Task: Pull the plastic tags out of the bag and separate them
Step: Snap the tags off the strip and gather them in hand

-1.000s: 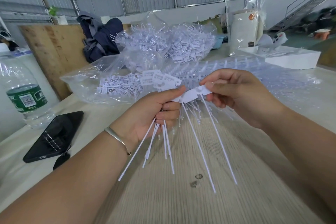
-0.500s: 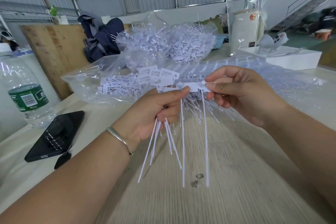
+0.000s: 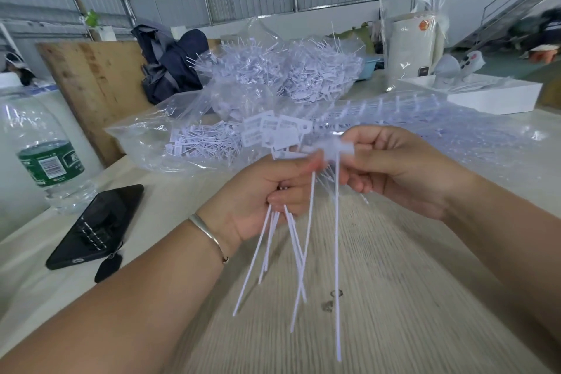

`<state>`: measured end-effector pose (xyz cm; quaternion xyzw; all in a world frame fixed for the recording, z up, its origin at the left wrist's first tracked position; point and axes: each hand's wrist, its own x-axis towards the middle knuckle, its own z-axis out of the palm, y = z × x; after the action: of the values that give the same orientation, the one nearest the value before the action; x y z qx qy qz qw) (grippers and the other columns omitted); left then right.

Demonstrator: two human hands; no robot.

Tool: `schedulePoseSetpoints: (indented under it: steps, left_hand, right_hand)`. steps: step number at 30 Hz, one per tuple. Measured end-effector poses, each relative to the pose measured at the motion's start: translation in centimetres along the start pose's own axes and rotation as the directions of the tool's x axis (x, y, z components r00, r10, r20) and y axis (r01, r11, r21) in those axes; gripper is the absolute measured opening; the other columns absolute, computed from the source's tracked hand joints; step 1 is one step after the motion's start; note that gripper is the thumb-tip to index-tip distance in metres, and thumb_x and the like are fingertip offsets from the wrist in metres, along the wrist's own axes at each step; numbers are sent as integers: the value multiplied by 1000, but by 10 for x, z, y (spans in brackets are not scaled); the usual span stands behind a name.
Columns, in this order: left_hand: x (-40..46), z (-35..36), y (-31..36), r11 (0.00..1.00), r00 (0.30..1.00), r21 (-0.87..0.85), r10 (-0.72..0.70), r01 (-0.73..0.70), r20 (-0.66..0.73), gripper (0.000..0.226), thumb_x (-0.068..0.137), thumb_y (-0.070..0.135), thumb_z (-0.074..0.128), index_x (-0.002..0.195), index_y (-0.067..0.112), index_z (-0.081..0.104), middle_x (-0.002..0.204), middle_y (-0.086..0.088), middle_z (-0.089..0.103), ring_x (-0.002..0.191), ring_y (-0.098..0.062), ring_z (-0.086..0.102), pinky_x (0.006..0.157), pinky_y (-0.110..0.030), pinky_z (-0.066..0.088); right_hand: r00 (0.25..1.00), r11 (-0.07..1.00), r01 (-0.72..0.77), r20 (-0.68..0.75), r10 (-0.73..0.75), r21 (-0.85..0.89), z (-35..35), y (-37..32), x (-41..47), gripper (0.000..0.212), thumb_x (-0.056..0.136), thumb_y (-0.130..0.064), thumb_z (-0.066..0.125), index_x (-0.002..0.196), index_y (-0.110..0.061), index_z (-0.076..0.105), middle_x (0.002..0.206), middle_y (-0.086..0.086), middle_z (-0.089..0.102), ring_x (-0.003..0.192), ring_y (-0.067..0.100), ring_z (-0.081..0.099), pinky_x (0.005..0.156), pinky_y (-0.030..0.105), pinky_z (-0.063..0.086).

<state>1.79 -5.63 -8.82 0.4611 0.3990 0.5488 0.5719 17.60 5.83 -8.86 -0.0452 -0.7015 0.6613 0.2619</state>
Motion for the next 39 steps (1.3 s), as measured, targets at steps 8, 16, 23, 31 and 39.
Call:
schedulePoseSetpoints:
  steps: [8, 16, 23, 31, 39]
  left_hand:
    - [6, 9, -3, 998, 995, -13, 59, -61, -82, 24, 79, 26, 65, 74, 10, 47, 42, 10, 28, 29, 0, 24, 34, -14, 22]
    - [7, 10, -5, 997, 997, 51, 52, -49, -59, 25, 92, 31, 53, 92, 6, 51, 53, 7, 36, 33, -2, 24, 36, -15, 23]
    - [6, 5, -2, 997, 987, 57, -46, 55, -153, 37, 84, 42, 58, 96, 6, 55, 83, -6, 55, 35, -1, 26, 31, -13, 21]
    - [4, 3, -3, 991, 995, 126, -41, 52, -89, 32, 82, 46, 66, 78, 16, 72, 70, 2, 66, 34, 1, 26, 34, -15, 13]
    - [3, 4, 0, 992, 995, 126, 29, -16, -99, 13, 85, 14, 63, 74, 8, 60, 49, 7, 51, 32, 1, 27, 40, -21, 8]
  right_hand:
    - [998, 995, -60, 7, 60, 82, 6, 5, 1, 35, 79, -21, 60, 104, 4, 58, 71, 12, 66, 53, 16, 55, 50, 21, 46]
    - [997, 995, -53, -55, 58, 90, 5, 3, 0, 16, 75, -15, 63, 86, -6, 55, 65, 10, 60, 49, 14, 52, 45, 19, 44]
    - [994, 995, 8, -107, -18, -95, 7, 4, 1, 21, 70, -25, 70, 76, -10, 57, 66, 8, 62, 49, 14, 48, 46, 19, 41]
    - [988, 971, 60, -124, -91, -232, 10, 4, 0, 29, 71, -27, 71, 80, -2, 59, 57, 4, 58, 46, 14, 47, 45, 19, 39]
    - [997, 997, -71, -35, 71, 8, 10, 2, -1, 29, 84, -31, 66, 95, -5, 57, 90, 23, 62, 62, 19, 54, 55, 26, 46]
